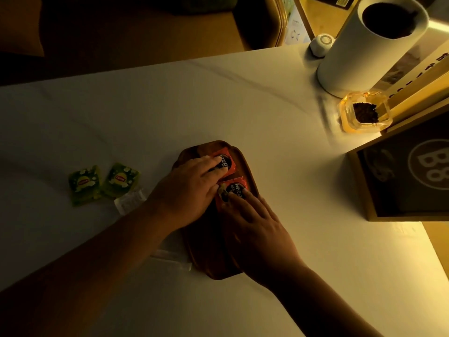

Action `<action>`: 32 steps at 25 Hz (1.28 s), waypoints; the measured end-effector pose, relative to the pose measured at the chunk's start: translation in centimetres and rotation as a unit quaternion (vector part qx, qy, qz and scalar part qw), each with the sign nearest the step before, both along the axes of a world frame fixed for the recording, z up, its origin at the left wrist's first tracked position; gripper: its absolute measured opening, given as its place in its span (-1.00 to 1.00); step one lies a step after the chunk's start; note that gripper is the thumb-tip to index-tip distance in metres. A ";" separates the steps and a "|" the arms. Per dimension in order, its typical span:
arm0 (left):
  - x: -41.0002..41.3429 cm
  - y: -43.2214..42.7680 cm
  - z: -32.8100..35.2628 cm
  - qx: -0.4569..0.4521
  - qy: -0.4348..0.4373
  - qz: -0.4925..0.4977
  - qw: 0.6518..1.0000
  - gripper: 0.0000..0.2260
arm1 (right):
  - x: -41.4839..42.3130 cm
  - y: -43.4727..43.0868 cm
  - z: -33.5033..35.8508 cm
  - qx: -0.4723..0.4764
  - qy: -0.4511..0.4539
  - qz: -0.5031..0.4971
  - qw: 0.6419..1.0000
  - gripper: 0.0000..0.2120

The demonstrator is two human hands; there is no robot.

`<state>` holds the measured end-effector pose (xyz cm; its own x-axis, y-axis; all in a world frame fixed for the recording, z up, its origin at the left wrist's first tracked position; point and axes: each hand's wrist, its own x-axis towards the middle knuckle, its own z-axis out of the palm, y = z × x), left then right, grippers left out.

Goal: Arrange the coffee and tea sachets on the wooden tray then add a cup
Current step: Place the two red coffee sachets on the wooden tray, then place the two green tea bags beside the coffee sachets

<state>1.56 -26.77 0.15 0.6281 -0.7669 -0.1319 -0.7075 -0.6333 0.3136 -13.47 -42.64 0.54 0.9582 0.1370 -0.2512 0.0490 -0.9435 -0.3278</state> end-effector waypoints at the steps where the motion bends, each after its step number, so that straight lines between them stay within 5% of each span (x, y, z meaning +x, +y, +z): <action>1: 0.2 -0.2 0.0 -0.001 -0.002 0.001 1.000 -0.58 | 0.1 -0.1 -0.4 -0.007 0.000 0.007 1.000 -0.35; 21: 1.0 -1.3 0.9 -0.032 -0.008 -0.008 0.999 -0.65 | 1.3 -0.2 -0.8 -0.007 -0.038 -0.026 0.999 -0.41; 27: 1.0 6.3 2.6 -0.102 -0.106 0.252 0.956 -0.78 | 5.8 4.7 3.2 0.084 -0.148 -0.121 0.978 -0.70; 32: 2.0 16.6 1.9 -0.024 -0.019 0.553 0.833 -0.53 | 13.4 13.7 3.2 0.154 -0.023 -0.106 0.982 -0.59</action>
